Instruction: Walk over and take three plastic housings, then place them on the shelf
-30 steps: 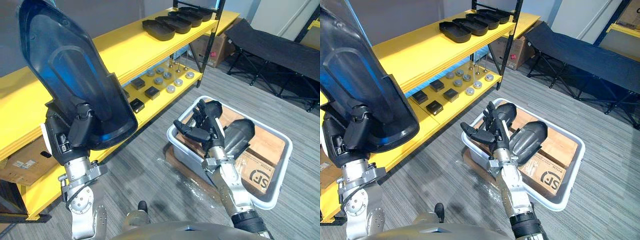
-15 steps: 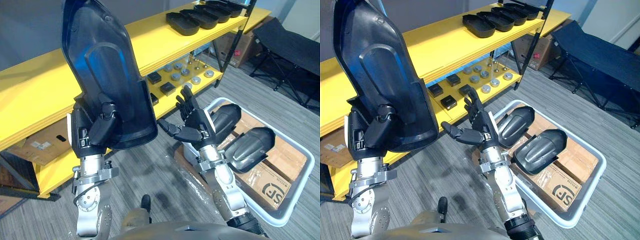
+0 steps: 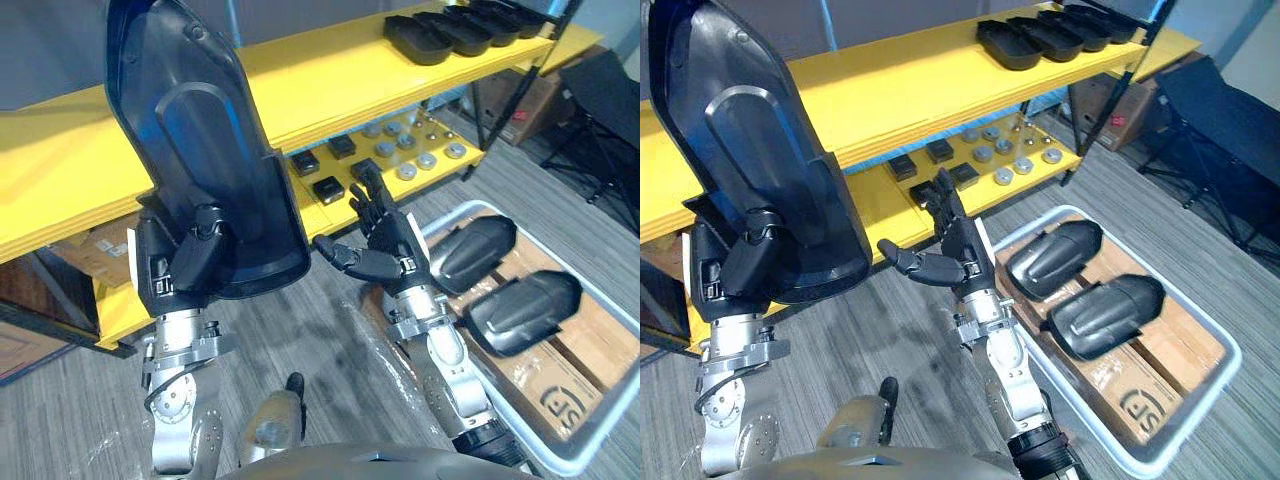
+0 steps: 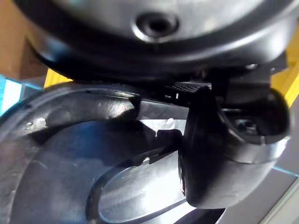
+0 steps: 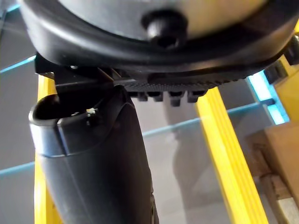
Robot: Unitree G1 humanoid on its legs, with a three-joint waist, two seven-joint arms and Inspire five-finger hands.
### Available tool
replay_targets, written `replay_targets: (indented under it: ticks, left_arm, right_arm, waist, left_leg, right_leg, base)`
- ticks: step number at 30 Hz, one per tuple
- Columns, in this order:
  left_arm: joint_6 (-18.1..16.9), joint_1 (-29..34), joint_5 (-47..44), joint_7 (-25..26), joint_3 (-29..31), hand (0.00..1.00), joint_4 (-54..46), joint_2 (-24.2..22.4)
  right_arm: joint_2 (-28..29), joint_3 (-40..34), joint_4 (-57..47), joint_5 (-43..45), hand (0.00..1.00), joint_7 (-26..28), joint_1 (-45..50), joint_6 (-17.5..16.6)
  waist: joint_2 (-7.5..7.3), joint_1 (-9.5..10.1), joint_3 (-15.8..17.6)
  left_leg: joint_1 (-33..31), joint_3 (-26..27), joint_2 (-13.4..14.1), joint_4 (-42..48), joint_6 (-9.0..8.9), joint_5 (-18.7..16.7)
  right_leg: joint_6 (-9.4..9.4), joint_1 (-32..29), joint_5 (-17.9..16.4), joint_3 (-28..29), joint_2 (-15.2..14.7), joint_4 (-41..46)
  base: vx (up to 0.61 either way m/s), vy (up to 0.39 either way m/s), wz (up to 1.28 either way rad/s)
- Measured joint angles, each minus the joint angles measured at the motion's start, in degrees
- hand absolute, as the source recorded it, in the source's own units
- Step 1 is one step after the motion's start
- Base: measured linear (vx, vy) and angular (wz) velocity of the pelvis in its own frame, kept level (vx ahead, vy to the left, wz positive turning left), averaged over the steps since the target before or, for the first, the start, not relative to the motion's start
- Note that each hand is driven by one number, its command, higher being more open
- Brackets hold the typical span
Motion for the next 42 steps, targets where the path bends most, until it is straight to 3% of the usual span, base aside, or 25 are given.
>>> replay_targets:
  ticks: [1,2,3,4,6,7,9,11,15,16,17,18,20,21,22,23,26,32,34,36,37,38,39,41,42]
  left_arm:
    - [-0.1,0.1,0.3,0.0,1.0,0.00,0.0,-0.7]
    - [-0.2,0.4,0.4,0.1,1.6,0.00,-0.2,-0.7]
    - [-0.2,0.8,0.7,0.4,2.8,0.00,-0.9,-0.4]
    - [-0.6,0.8,1.1,2.6,4.9,0.00,-2.0,0.1]
    - [-1.3,0.2,1.5,4.8,6.5,0.00,-2.1,0.2]
    - [-1.3,-0.2,1.6,6.3,7.4,0.00,-2.1,0.3]
    - [-1.3,-0.9,1.6,7.1,7.5,0.00,-2.1,0.7]
    - [-1.3,-3.4,1.6,7.8,6.7,0.00,-1.0,1.9]
    - [-1.0,-4.4,1.5,7.4,4.7,0.00,1.7,2.0]
    - [-1.0,-3.9,1.5,6.9,4.8,0.00,1.7,1.5]
    - [-1.0,-3.6,1.2,6.2,5.0,0.00,1.4,0.8]
    - [-1.2,-2.8,0.9,4.9,5.5,0.00,0.9,-0.5]
    - [-1.2,-2.4,0.5,3.5,4.6,0.00,0.8,-0.6]
    - [-1.2,-2.2,0.4,1.0,4.4,0.00,0.8,-0.2]
    - [-1.2,-2.1,0.4,0.2,4.3,0.00,0.8,-0.5]
    - [-1.2,-1.6,0.2,-0.7,4.2,0.00,1.1,-0.9]
    - [-1.1,-2.0,-0.6,-1.3,4.2,0.00,1.1,-0.7]
    - [0.2,-2.0,-2.1,-1.6,3.5,0.00,1.0,-0.6]
    - [1.4,-2.0,-2.9,-1.6,3.1,0.00,1.0,-0.7]
    - [1.6,-1.9,-3.7,-2.2,1.3,0.00,1.0,-1.2]
    - [1.8,-2.0,-3.7,-3.0,1.3,0.00,1.0,-1.0]
    - [2.1,-2.1,-3.6,-4.5,0.8,0.00,1.0,-0.2]
    - [2.4,-3.1,-3.6,-5.7,-0.5,0.00,1.0,1.4]
    - [3.0,-4.6,-3.6,-7.3,-3.2,0.00,1.0,2.3]
    - [4.1,-5.6,-3.8,-8.2,-5.4,0.00,1.0,2.5]
  right_arm:
    - [-0.1,-1.2,-0.3,0.2,1.00,0.1,2.3,-1.6]
    - [-0.2,-1.6,-0.2,0.2,1.00,0.2,3.0,-1.8]
    - [-0.2,-2.2,-0.2,0.2,1.00,0.3,3.4,-1.8]
    - [0.2,-2.4,-0.2,0.2,1.00,1.2,3.0,-2.0]
    - [1.1,-2.4,-0.3,0.1,1.00,1.8,2.5,-2.1]
    - [1.0,-2.3,-0.3,-0.1,1.00,1.5,1.7,-2.1]
    - [0.1,-2.6,-0.3,-0.1,1.00,1.2,0.0,-2.3]
    - [-1.2,-3.7,-0.3,0.0,1.00,0.8,-1.6,-3.5]
    - [-1.2,-4.9,-0.4,-0.1,1.00,-1.4,-1.3,-3.6]
    - [-1.3,-4.8,-0.8,-0.1,1.00,-1.4,-1.1,-3.5]
    - [-1.3,-4.7,-2.4,-0.2,1.00,-1.5,-0.6,-3.5]
    - [-1.9,-4.8,-5.6,-1.0,1.00,-1.7,-0.3,-3.6]
    - [-1.8,-6.3,-6.5,-1.1,1.00,-1.7,-1.3,-4.1]
    - [-0.9,-8.3,-6.1,-1.1,1.00,-3.0,-2.9,-4.1]
    - [-0.9,-8.8,-6.2,-1.1,1.00,-3.5,-3.1,-4.1]
    - [-1.0,-9.5,-5.8,-1.2,1.00,-4.0,-2.6,-4.2]
    - [0.3,-10.0,-5.9,-1.3,1.00,-4.9,-1.7,-4.2]
    - [0.7,-15.6,-5.9,-3.3,1.00,-6.0,-1.7,-4.3]
    - [0.6,-16.3,-6.0,-2.4,1.00,-6.0,-1.7,-4.3]
    - [-0.9,-16.1,-7.9,-2.3,1.00,-6.2,-0.3,-4.3]
    - [-1.3,-16.0,-8.4,-2.3,1.00,-5.9,0.1,-4.3]
    - [-0.9,-16.1,-8.7,-2.3,1.00,-5.7,0.4,-4.3]
    - [-0.3,-17.0,-9.6,-2.3,1.00,-5.8,0.4,-5.1]
    - [-0.4,-18.4,-10.6,-2.3,1.00,-6.1,0.4,-6.0]
    - [-0.4,-18.6,-11.0,-2.0,1.00,-6.4,0.7,-6.0]
  waist:
    - [1.16,-0.82,-0.3]
    - [1.11,-1.36,-0.4]
    - [1.26,-1.85,-0.6]
    - [1.66,-2.53,-0.8]
    - [1.73,-3.12,-0.8]
    - [2.02,-2.97,-0.9]
    - [2.53,-3.22,-1.0]
    - [2.73,-3.43,-1.4]
    - [5.11,-5.90,-2.4]
    - [5.10,-5.91,-3.1]
    - [4.38,-5.87,-4.7]
    - [2.25,-5.58,-5.8]
    - [3.40,-4.58,-6.4]
    - [3.61,-4.41,-6.4]
    - [4.18,-4.47,-6.6]
    - [3.51,-3.86,-6.5]
    - [1.78,-4.72,-6.7]
    - [3.45,-5.49,-5.5]
    - [4.12,-6.31,-3.5]
    - [7.38,-6.29,-0.9]
    - [7.71,-6.37,-0.4]
    - [6.11,-6.23,-0.1]
    - [5.52,-6.75,-0.5]
    - [5.81,-7.98,-0.7]
    - [5.78,-8.90,-0.7]
  left_leg:
    - [1.1,0.0,-1.1,2.2,0.89,-5.4]
    - [2.1,-0.6,-1.9,1.8,1.16,-5.8]
    - [3.7,-1.2,-2.5,0.2,1.52,-6.0]
    - [4.8,-2.9,-2.4,-1.9,2.46,-5.5]
    - [6.9,-4.4,-2.5,-4.7,2.39,-4.2]
    - [10.0,-5.8,-2.8,-7.9,1.92,-3.4]
    - [11.7,-7.8,-3.4,-10.0,2.05,-3.2]
    - [12.4,-10.9,-4.8,-10.7,2.03,-3.2]
    - [18.4,-16.9,-6.4,-12.0,0.61,-4.1]
    - [19.8,-16.6,-6.5,-12.1,-0.24,-4.6]
    - [20.0,-15.5,-7.2,-10.4,-1.98,-5.6]
    - [15.4,-12.1,-9.0,-0.8,-4.73,-8.9]
    - [12.0,-8.7,-5.3,3.4,-0.96,-11.8]
    - [11.5,-6.8,0.7,-2.4,-2.62,-11.4]
    - [11.9,-5.9,3.5,-5.9,-3.99,-9.5]
    - [13.6,-4.0,3.9,-7.7,-4.00,-8.8]
    - [13.9,-3.5,3.2,-9.1,-3.77,-8.8]
    - [14.2,-1.2,2.8,-7.2,-3.69,-8.6]
    - [11.9,-1.5,3.5,2.4,-4.76,-9.3]
    - [7.1,-2.9,6.8,19.5,-5.49,-8.7]
    - [5.8,-2.8,7.5,24.4,-5.56,-6.9]
    - [5.1,-2.2,7.5,24.7,-3.35,-6.5]
    - [5.5,-2.2,8.3,16.5,-3.12,-10.2]
    - [5.8,-2.2,10.5,5.2,-3.71,-9.7]
    - [7.3,-2.4,12.0,-2.3,-4.46,-7.0]
  right_leg:
    - [-8.97,-4.6,0.2,3.8,-5.2,16.8]
    - [-12.90,-7.7,3.3,7.0,-6.6,22.2]
    - [-13.66,-11.1,7.6,13.1,-6.4,27.3]
    - [-10.89,-16.0,4.3,17.6,-2.9,32.2]
    - [-9.19,-17.6,0.4,17.0,0.9,30.9]
    - [-8.21,-17.6,-2.0,15.3,4.6,24.1]
    - [-8.16,-18.3,-2.4,16.1,8.1,15.9]
    - [-7.78,-20.9,-2.1,21.1,10.7,9.2]
    - [-7.07,-23.4,0.2,30.2,13.9,5.9]
    - [-7.60,-23.4,2.0,29.9,15.0,3.8]
    - [-9.01,-22.6,8.5,28.8,16.9,-1.5]
    - [-11.38,-19.9,15.5,25.4,15.5,-8.6]
    - [-10.78,-17.2,17.2,25.4,16.4,-14.0]
    - [-10.45,-15.2,18.1,24.3,17.1,-16.8]
    - [-10.25,-14.3,18.2,23.5,17.9,-17.8]
    - [-9.98,-13.1,19.0,23.8,17.8,-19.5]
    - [-10.05,-12.8,18.9,23.7,17.4,-20.7]
    - [-9.81,-13.0,18.6,25.1,17.5,-20.6]
    - [-9.29,-11.1,16.9,25.3,17.4,-20.1]
    - [-9.57,-8.8,14.1,26.8,19.7,-17.5]
    - [-9.70,-7.7,13.4,28.0,19.5,-17.1]
    - [-9.58,-7.2,13.1,29.4,18.1,-17.0]
    - [-9.41,-7.7,12.9,30.1,17.2,-17.1]
    - [-9.15,-8.1,12.7,30.8,16.5,-17.2]
    - [-8.24,-8.1,12.3,32.0,15.7,-16.8]
  base:
    - [0.22,0.243,0.73]
    - [0.21,0.254,0.74]
    - [0.25,0.212,0.46]
    - [0.29,0.205,0.35]
    - [0.33,0.184,0.47]
    - [0.36,0.162,0.50]
    - [0.32,0.106,0.62]
    - [0.28,0.060,0.94]
    - [0.33,-0.032,0.99]
    - [0.38,-0.060,0.49]
    - [0.52,-0.082,0.66]
    - [0.41,-0.044,0.53]
    - [0.22,-0.018,0.31]
    - [0.15,-0.044,0.27]
    - [0.19,-0.025,0.04]
    - [0.08,0.018,-0.12]
    - [0.06,0.048,-0.08]
    - [0.04,0.032,-0.16]
    - [0.02,-0.011,-0.19]
    - [0.00,0.009,-0.39]
    - [0.05,0.114,-0.55]
    - [0.07,0.118,-0.50]
    - [0.05,0.066,-0.39]
    - [0.03,0.133,-0.17]
    - [0.05,0.296,-0.53]
